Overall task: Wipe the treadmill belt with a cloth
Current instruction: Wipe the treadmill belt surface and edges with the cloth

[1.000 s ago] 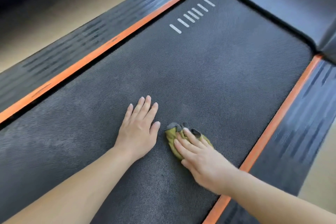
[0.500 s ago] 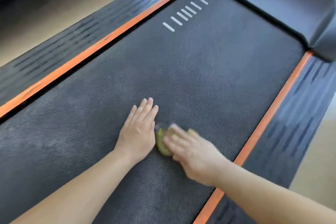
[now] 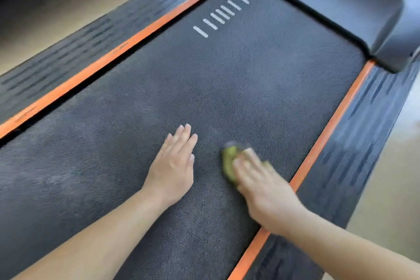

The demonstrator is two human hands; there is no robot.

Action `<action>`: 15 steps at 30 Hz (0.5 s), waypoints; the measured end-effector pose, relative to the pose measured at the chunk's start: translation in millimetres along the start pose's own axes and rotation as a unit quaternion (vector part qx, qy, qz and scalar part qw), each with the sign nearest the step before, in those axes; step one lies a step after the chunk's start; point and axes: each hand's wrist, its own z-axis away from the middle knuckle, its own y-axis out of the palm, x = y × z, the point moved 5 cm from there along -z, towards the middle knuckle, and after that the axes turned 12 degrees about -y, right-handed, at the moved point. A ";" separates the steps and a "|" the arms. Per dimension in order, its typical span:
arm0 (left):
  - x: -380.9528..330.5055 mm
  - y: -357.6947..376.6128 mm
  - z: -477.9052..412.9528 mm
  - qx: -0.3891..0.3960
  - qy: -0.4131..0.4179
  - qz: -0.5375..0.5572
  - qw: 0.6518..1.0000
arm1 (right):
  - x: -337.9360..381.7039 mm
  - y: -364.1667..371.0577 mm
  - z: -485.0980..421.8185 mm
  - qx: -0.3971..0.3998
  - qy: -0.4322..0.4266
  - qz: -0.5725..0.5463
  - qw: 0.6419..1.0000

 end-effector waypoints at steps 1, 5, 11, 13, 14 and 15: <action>-1.1 1.4 0.6 -0.002 -0.002 0.006 1.000 | -25.4 -6.3 4.2 -0.009 0.080 -0.003 0.997; -7.6 8.5 -2.9 0.001 -0.012 0.020 1.000 | -59.3 -14.2 17.5 0.040 0.204 -0.031 0.978; -10.4 5.1 -8.0 -0.009 -0.002 0.009 1.000 | 28.2 9.2 4.1 -0.005 -0.133 -0.021 0.991; -7.0 -0.8 -8.4 -0.011 -0.007 0.015 1.000 | -8.4 3.0 -1.9 -0.052 -0.037 -0.035 0.997; -4.9 -2.9 -7.4 -0.013 -0.011 0.016 1.000 | -30.1 -1.4 -1.9 -0.067 0.053 -0.052 0.995; -2.9 -3.7 -6.1 -0.015 -0.014 0.016 1.000 | -48.1 -3.0 -1.5 -0.060 0.135 -0.064 0.987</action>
